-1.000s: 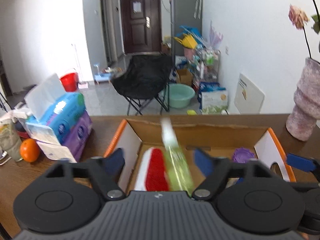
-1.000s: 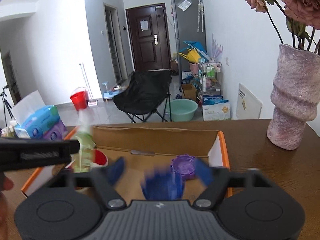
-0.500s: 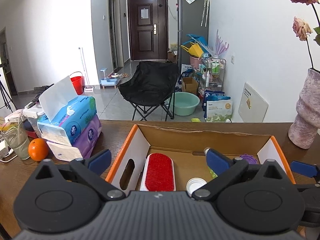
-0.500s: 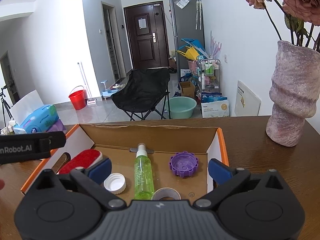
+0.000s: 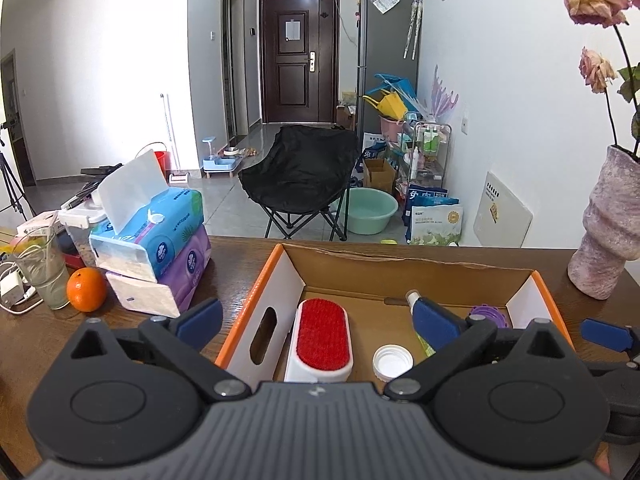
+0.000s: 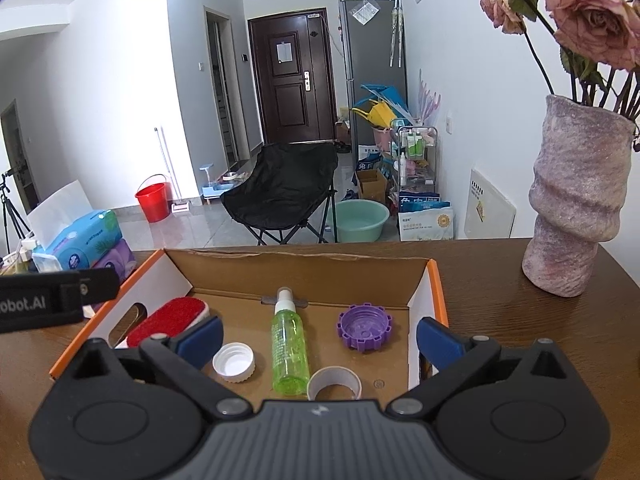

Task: Organize rigid objects
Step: 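Withdraw both tools up from the red box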

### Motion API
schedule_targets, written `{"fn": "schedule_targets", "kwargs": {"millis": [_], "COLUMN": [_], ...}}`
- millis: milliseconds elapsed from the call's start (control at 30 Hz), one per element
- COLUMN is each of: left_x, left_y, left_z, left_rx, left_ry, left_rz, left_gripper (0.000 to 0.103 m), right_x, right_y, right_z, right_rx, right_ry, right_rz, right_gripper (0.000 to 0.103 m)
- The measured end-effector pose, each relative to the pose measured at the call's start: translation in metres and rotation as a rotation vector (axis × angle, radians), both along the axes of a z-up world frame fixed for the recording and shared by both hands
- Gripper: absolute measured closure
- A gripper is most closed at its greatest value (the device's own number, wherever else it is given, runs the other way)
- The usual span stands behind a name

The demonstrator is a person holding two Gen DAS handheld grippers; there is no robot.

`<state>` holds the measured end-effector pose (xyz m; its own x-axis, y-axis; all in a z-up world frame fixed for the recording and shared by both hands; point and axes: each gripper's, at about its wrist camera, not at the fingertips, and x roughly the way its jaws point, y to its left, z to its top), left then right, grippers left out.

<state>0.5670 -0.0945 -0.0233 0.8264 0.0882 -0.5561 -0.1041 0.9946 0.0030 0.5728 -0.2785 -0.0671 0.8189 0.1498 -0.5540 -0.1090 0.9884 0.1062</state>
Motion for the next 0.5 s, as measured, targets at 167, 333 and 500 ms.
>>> {"fn": "schedule_targets", "kwargs": {"millis": [167,333,500], "left_x": [-0.013,-0.028,-0.042], "left_y": [0.000,0.000,-0.002], "left_z": [0.004,0.008,0.010], "left_rx": [-0.003,-0.015,-0.016], "left_ry": [-0.003,-0.010,-0.012], "left_rz": [-0.006,-0.010,-0.020], "left_gripper": [0.000,0.000,0.000], "right_x": [-0.015,-0.031,-0.048], "right_y": [-0.001,-0.004,-0.009], "right_z": [0.003,0.007,0.010], "right_rx": [-0.016,-0.021,-0.024], "right_ry": [-0.006,-0.019,-0.022], "right_rz": [-0.008,-0.014,-0.021], "right_gripper": [0.000,0.000,0.000]}}
